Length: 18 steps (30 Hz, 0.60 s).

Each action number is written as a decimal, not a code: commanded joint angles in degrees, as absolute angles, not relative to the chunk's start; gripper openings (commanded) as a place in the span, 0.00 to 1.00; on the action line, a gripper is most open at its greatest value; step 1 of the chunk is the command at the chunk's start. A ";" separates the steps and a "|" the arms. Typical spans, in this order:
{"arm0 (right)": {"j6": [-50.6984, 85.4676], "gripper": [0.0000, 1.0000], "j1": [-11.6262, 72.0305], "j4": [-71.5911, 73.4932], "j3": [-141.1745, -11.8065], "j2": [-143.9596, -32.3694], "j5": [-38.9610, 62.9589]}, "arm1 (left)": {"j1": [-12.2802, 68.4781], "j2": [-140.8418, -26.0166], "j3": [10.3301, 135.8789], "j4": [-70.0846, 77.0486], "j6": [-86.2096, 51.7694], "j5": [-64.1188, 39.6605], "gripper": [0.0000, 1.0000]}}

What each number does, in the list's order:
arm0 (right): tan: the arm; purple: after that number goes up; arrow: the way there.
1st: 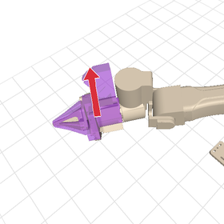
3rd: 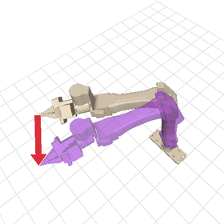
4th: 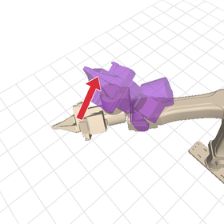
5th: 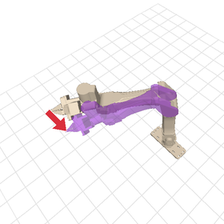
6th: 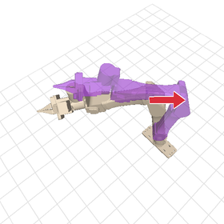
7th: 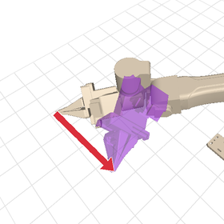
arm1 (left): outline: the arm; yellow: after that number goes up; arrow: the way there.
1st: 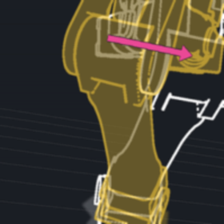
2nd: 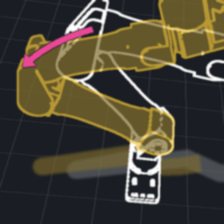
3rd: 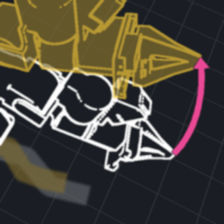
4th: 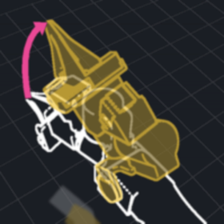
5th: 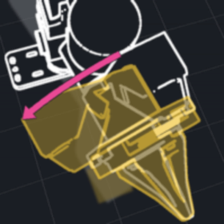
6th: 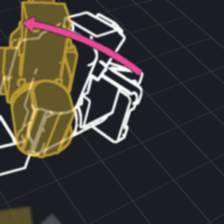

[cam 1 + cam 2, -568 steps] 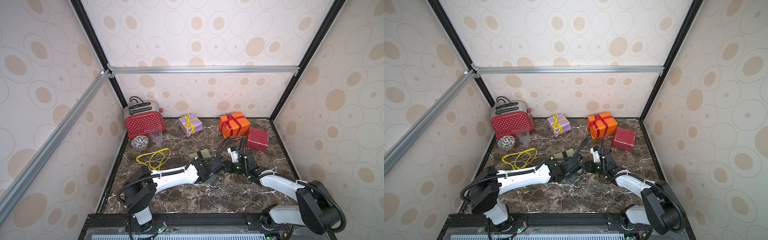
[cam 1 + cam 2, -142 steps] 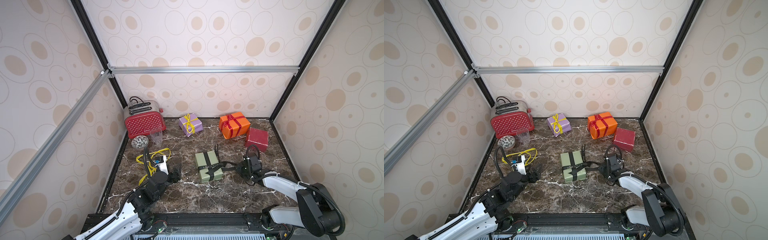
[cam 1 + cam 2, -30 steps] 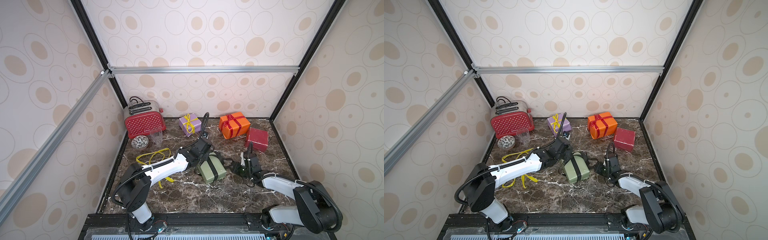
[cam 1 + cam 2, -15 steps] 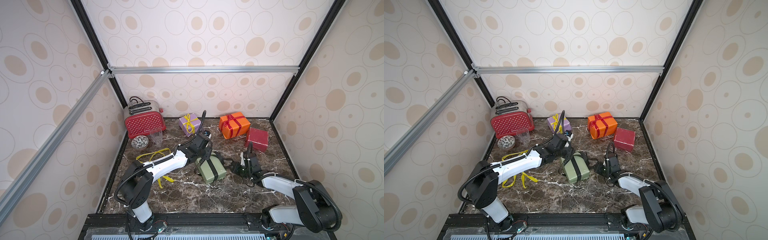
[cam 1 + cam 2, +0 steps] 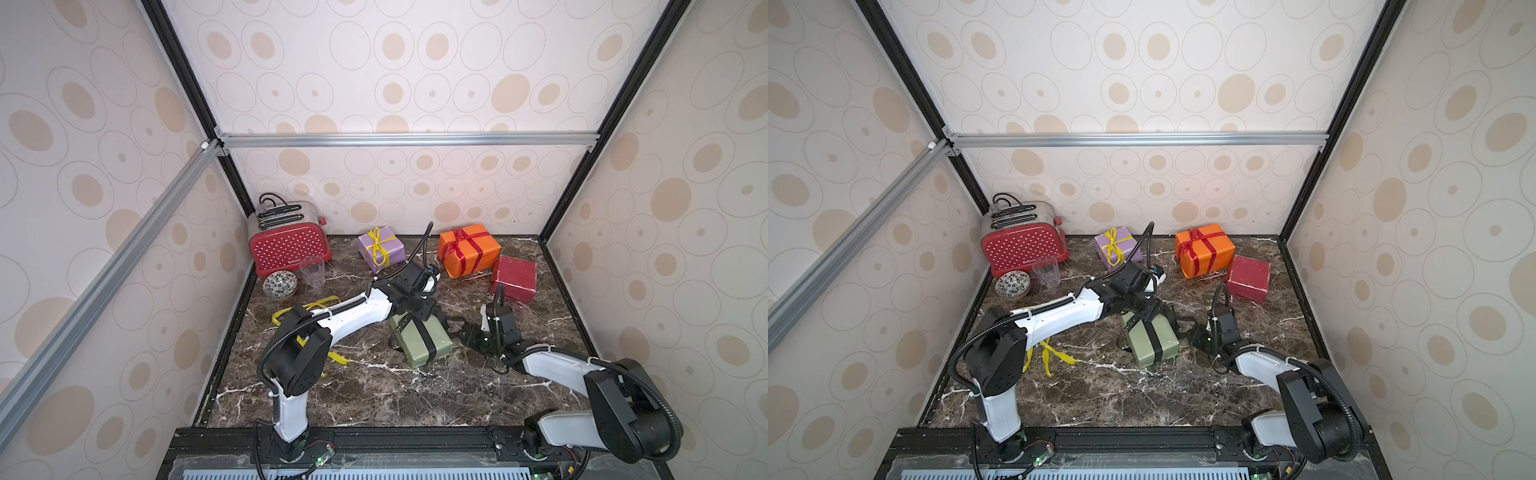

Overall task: Untie the ribbon bows on the gift boxes
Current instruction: Untie the ribbon from the gift box.

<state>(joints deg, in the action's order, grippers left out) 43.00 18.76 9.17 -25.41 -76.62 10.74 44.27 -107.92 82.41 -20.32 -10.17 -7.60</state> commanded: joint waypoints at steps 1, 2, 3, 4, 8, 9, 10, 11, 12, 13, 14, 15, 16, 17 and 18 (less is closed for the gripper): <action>43.07 0.39 18.63 8.64 -26.60 -76.90 11.05 | 44.47 -109.71 85.83 -24.33 -7.76 -6.09 0.52; 43.07 0.39 18.62 8.70 -26.61 -76.90 11.00 | 44.54 -110.07 86.16 -24.64 -7.81 -5.46 0.50; 43.04 0.39 18.61 8.66 -26.55 -76.90 11.01 | 44.47 -110.20 86.40 -24.76 -7.89 -4.78 0.46; 43.07 0.39 18.58 8.70 -26.62 -76.90 11.07 | 44.48 -110.30 86.53 -24.78 -7.89 -4.51 0.44; 43.07 0.39 18.57 8.70 -26.72 -77.08 11.07 | 44.48 -110.48 87.23 -24.82 -7.98 -3.69 0.31; 43.04 0.39 18.58 8.69 -26.72 -77.08 11.07 | 44.47 -110.64 87.45 -24.84 -8.00 -3.58 0.28; 43.07 0.39 18.58 8.62 -26.67 -77.01 11.07 | 44.48 -110.88 87.63 -24.87 -8.04 -3.41 0.24; 43.06 0.39 18.57 8.59 -26.64 -76.99 11.07 | 44.47 -111.12 87.87 -24.95 -8.09 -3.06 0.20; 43.07 0.39 18.57 8.58 -26.72 -76.99 11.07 | 44.47 -111.40 88.04 -25.04 -8.21 -2.67 0.16; 43.07 0.39 18.58 8.61 -26.70 -76.98 11.07 | 44.49 -111.49 88.14 -25.00 -8.35 -2.08 0.12; 43.07 0.39 18.60 8.68 -26.66 -76.91 11.07 | 44.52 -111.53 88.18 -24.85 -8.43 -1.44 0.08; 43.04 0.39 18.56 8.69 -26.60 -76.93 11.07 | 44.47 -111.56 88.10 -24.72 -8.74 -0.51 0.06; 43.06 0.39 18.55 8.70 -26.57 -76.90 10.99 | 44.47 -111.38 87.92 -24.52 -9.04 0.22 0.04; 43.07 0.39 18.62 8.64 -26.58 -76.90 11.01 | 44.49 -111.31 87.81 -24.26 -9.33 0.88 0.02; 43.07 0.39 18.61 8.70 -26.54 -76.90 11.01 | 44.47 -111.11 87.63 -24.02 -9.49 1.77 0.01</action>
<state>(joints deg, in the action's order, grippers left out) 43.00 18.76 9.04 -25.41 -76.62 10.76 44.36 -111.11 85.82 -23.49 -9.34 -1.48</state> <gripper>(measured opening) 0.393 0.049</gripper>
